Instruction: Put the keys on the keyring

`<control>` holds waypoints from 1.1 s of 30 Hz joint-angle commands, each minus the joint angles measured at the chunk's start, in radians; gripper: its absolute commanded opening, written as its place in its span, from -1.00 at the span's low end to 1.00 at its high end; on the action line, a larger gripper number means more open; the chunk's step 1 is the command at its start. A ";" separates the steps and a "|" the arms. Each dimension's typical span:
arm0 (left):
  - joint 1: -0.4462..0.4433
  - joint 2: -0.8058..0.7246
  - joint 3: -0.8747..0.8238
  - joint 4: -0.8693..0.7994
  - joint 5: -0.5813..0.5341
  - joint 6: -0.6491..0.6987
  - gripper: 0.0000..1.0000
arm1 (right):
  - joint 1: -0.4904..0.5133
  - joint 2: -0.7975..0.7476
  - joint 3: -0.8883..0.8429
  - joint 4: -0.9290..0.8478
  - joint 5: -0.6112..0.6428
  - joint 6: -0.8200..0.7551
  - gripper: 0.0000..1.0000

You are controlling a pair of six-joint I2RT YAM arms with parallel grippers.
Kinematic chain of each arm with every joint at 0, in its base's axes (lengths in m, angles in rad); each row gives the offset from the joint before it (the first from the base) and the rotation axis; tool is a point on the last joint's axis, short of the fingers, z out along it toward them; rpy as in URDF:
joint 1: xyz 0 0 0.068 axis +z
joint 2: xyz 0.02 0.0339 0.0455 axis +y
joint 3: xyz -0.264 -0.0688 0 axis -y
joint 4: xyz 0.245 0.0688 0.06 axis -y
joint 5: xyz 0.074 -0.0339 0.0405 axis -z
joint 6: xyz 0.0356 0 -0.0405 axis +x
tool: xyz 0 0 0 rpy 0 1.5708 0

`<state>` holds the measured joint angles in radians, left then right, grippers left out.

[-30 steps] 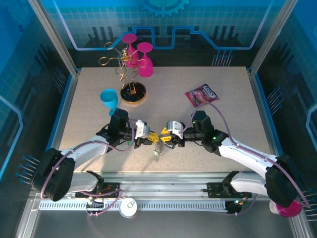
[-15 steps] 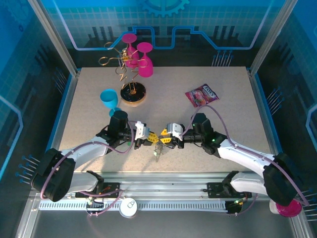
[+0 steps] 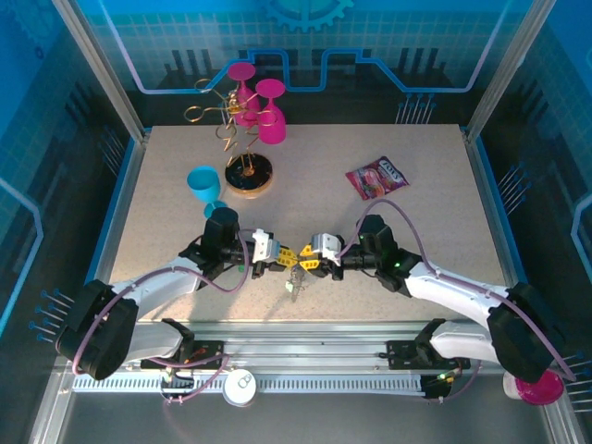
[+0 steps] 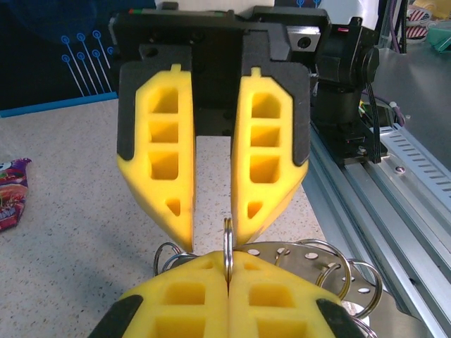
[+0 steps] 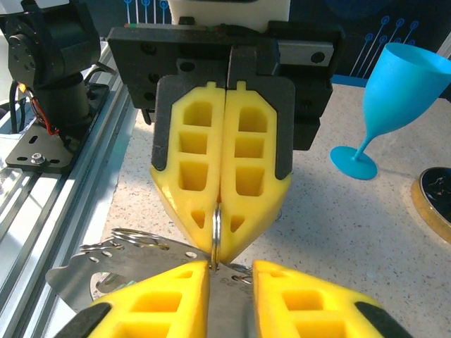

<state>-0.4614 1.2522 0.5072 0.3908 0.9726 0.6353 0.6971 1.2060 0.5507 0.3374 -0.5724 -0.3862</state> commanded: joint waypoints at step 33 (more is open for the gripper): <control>-0.008 -0.083 0.109 -0.360 -0.118 0.217 -0.81 | 0.093 0.066 0.320 -0.560 0.104 -0.227 -1.00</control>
<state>-0.4629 1.1767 0.5869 0.1001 0.8513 0.7948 0.7654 1.2594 0.8238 -0.1669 -0.4637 -0.5888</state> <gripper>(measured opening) 0.113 0.065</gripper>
